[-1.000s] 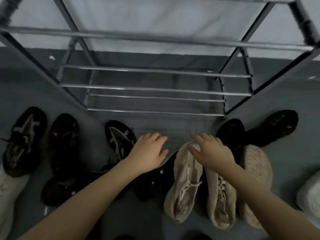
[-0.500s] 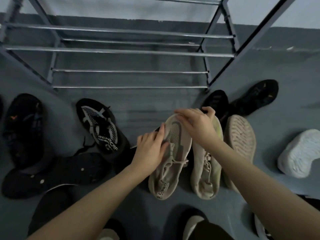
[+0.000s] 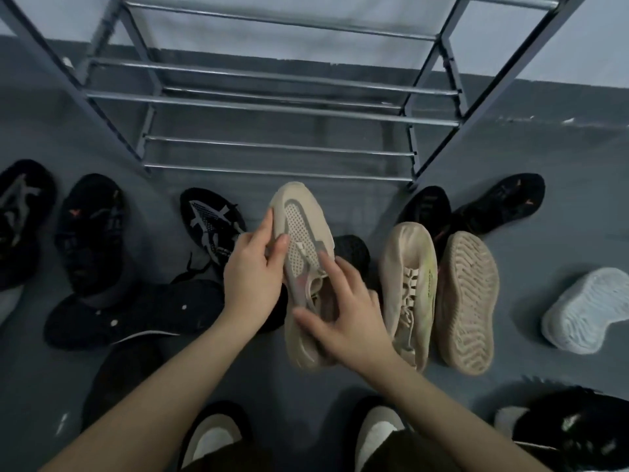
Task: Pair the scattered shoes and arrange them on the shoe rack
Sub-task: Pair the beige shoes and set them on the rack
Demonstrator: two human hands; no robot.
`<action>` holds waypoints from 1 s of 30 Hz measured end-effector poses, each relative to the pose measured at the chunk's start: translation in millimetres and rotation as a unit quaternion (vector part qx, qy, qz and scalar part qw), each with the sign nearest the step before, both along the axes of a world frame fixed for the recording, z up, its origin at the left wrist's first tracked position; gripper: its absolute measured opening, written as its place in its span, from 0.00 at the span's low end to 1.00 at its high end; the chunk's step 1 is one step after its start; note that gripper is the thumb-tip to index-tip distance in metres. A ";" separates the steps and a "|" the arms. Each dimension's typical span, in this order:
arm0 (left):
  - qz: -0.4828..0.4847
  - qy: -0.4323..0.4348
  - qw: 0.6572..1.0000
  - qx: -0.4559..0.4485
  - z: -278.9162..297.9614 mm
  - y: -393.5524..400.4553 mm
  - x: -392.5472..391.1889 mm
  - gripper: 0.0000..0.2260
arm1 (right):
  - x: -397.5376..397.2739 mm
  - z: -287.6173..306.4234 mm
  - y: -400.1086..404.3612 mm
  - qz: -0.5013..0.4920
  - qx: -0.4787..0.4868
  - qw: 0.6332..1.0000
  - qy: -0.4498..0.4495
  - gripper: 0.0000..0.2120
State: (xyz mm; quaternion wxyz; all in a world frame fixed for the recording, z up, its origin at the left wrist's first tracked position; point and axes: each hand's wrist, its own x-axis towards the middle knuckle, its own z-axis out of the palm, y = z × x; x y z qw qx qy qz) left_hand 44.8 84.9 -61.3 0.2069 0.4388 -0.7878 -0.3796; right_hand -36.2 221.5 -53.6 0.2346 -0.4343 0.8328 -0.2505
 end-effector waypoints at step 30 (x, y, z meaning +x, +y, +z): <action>-0.418 -0.191 0.868 -0.188 -39.5 188.6 -183.3 0.27 | -141.8 -49.6 218.1 -0.403 0.045 0.902 0.150 0.27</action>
